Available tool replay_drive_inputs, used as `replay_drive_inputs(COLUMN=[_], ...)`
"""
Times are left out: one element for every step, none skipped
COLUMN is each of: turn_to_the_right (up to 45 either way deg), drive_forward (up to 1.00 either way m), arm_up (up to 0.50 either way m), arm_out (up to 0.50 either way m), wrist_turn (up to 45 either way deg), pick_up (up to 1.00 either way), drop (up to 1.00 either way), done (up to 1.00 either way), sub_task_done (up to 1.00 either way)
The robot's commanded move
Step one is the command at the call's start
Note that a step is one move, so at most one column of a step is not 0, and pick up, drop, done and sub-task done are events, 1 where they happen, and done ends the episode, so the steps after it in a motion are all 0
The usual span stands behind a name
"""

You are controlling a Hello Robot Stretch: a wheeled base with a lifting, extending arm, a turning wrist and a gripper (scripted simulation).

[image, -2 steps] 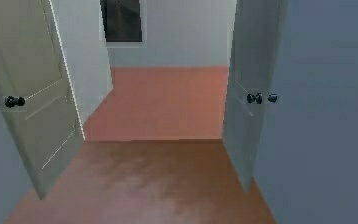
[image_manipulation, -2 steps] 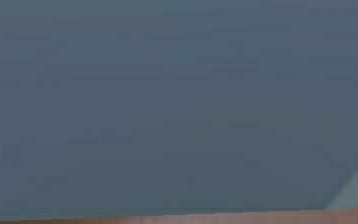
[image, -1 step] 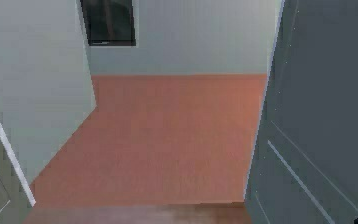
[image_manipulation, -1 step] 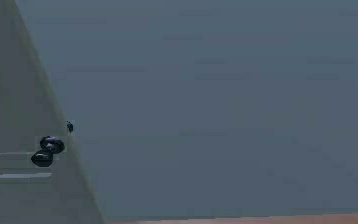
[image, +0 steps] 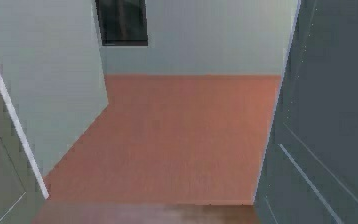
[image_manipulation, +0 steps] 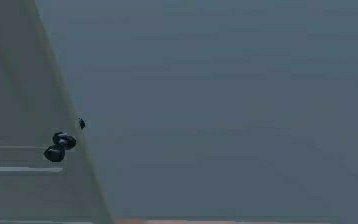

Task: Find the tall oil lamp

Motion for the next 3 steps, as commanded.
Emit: replay_drive_inputs(turn_to_the_right=[0.0,0.0,45.0], drive_forward=[1.0,0.5,0.0], arm_up=[0.0,0.0,0.0], arm_out=[0.0,0.0,0.0], wrist_turn=[0.0,0.0,0.0], pick_up=[0.0,0.0,0.0], drop=[0.0,0.0,0.0], done=[0.0,0.0,0.0], sub_task_done=[0.0,0.0,0.0])
